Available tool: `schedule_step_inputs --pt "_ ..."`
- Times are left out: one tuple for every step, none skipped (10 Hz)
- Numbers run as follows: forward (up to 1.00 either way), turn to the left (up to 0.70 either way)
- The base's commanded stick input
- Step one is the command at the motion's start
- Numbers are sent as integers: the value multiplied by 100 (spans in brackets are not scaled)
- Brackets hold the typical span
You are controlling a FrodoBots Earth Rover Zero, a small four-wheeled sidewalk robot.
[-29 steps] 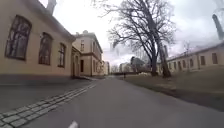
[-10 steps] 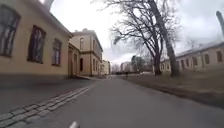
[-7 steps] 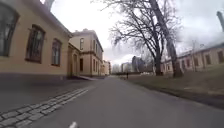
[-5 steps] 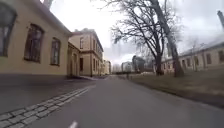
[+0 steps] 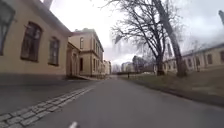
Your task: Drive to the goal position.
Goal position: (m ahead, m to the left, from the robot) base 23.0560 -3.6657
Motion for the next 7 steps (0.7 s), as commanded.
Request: schedule_step_inputs --pt "70 0" --pt "70 0" --pt "70 0" --pt "70 0" --pt "70 0" --pt "70 0" --pt "70 0"
